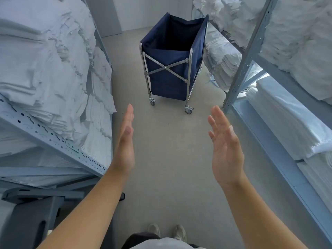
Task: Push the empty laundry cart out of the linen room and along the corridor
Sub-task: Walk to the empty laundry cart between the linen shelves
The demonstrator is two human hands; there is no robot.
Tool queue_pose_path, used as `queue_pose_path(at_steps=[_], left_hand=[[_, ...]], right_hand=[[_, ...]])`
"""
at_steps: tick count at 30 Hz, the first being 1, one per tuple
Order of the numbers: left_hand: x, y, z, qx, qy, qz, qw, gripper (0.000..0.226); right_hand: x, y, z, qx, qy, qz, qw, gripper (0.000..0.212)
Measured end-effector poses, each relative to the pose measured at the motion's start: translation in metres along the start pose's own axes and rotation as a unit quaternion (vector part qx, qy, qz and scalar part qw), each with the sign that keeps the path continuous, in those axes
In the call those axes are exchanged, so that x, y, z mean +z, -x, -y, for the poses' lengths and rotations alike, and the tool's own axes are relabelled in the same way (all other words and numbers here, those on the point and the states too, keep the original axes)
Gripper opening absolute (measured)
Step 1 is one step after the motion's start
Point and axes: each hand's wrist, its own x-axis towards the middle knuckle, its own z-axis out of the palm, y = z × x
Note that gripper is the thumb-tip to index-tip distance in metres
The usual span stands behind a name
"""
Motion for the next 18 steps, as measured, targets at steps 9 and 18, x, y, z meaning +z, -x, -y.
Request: queue_pose_path(at_steps=[9,18], left_hand=[[0.010,-0.018,0.004,-0.010,-0.008,0.002,1.000,0.095],[0.004,-0.060,0.014,0.005,-0.008,0.018,1.000,0.098]], right_hand=[[-0.002,-0.020,-0.007,0.003,0.017,0.012,1.000,0.066],[0.007,-0.057,-0.020,-0.003,0.027,0.012,1.000,0.061]])
